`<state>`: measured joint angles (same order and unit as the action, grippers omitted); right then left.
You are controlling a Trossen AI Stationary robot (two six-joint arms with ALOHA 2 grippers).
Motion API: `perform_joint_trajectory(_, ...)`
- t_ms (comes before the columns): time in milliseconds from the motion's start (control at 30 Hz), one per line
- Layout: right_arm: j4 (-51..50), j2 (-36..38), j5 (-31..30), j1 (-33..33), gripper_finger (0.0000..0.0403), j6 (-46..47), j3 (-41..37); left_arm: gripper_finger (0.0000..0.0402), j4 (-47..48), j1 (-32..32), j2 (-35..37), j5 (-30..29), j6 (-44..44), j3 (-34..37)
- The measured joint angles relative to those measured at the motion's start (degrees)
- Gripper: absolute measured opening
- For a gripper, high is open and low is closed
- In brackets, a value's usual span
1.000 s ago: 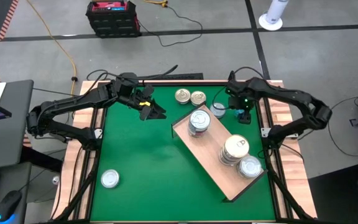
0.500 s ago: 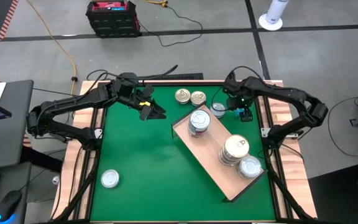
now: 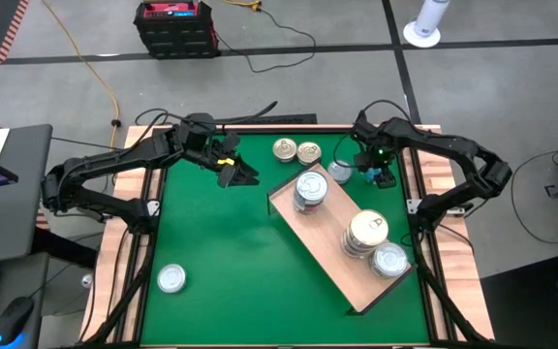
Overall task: Stack canned seafood by type on shelf
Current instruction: Stack the light blue tuna can on top of the blue tuna can on the shelf
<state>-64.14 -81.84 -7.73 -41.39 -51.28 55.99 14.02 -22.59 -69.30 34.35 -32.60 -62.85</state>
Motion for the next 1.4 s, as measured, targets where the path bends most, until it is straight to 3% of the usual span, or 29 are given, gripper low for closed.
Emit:
perform_joint_trajectory(300,2.2,0.0,0.5,0.0,0.0277,-5.6,0.0,0.0302,0.0,0.0,0.0,0.0,-0.1,0.0)
perform_joint_trajectory(667,2.0,0.0,3.4,0.0,0.0275,-5.8,-0.2,0.0302,0.1,0.0,0.0,2.0,-0.2,0.0)
perform_joint_trajectory(1133,4.3,0.0,2.9,0.0,0.0268,-1.3,-5.4,0.0302,0.3,0.0,0.0,2.7,-0.2,0.0)
perform_joint_trajectory(1267,4.6,0.0,2.0,0.0,0.0234,-2.4,-5.4,0.0302,0.3,0.0,0.0,2.7,-0.2,0.0)
perform_joint_trajectory(1400,4.2,0.0,1.1,0.1,0.0169,-2.6,-5.4,0.0302,0.3,0.0,0.0,2.7,-0.6,0.0)
